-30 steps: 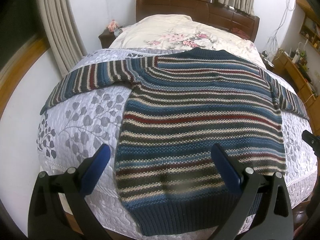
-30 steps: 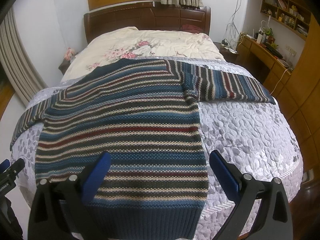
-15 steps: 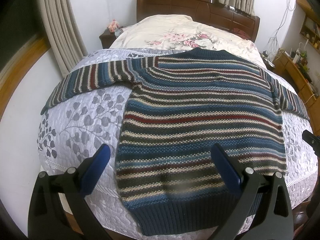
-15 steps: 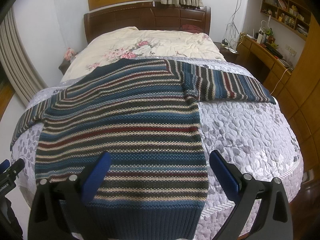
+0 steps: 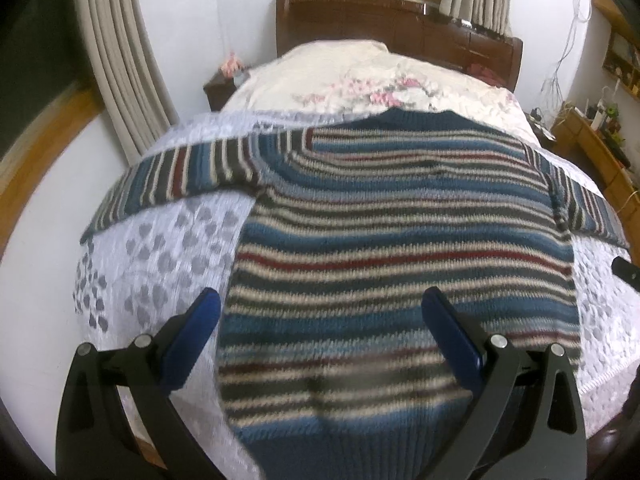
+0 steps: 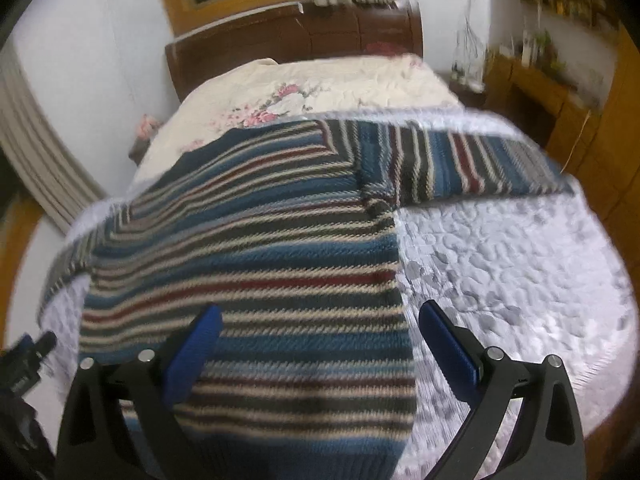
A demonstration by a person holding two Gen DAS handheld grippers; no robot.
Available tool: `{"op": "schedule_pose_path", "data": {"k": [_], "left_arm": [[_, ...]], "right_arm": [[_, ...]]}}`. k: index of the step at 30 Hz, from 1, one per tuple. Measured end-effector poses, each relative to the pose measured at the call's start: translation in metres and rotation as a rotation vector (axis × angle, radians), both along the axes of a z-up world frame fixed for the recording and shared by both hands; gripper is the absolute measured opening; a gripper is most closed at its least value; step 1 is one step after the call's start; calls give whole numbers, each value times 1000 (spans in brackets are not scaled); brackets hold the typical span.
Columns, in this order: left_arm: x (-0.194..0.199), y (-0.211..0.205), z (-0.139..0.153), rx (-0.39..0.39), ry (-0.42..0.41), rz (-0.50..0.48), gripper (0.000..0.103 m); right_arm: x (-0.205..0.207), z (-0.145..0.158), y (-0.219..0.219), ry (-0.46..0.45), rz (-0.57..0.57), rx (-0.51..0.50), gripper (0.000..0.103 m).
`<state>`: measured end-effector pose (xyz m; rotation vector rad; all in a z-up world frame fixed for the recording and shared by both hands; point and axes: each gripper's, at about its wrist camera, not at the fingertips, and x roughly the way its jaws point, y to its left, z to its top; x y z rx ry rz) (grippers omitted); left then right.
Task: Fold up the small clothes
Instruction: 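Grasp the sweater cuff with the right gripper and lift it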
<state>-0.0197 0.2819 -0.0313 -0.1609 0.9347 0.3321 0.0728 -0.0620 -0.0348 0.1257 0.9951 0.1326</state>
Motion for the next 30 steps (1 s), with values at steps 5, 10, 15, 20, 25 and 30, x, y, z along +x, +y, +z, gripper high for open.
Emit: {"op": "schedule_pose_path", "data": {"k": [5, 10, 15, 20, 25, 30], "left_arm": [[32, -16, -1, -22, -21, 7, 100], [56, -32, -1, -52, -32, 23, 100], [69, -48, -6, -43, -22, 38, 100], [82, -54, -13, -25, -6, 64, 100], [100, -58, -20, -33, 4, 79, 100], [119, -65, -25, -25, 13, 72, 100]], "right_arm": [[60, -24, -67, 86, -102, 0, 99], [120, -49, -148, 164, -191, 34, 99], [170, -82, -232, 255, -320, 108, 98], [206, -94, -277, 280, -331, 136, 99], [227, -93, -291, 269, -336, 107, 96], [238, -94, -322, 241, -378, 180, 77]]}}
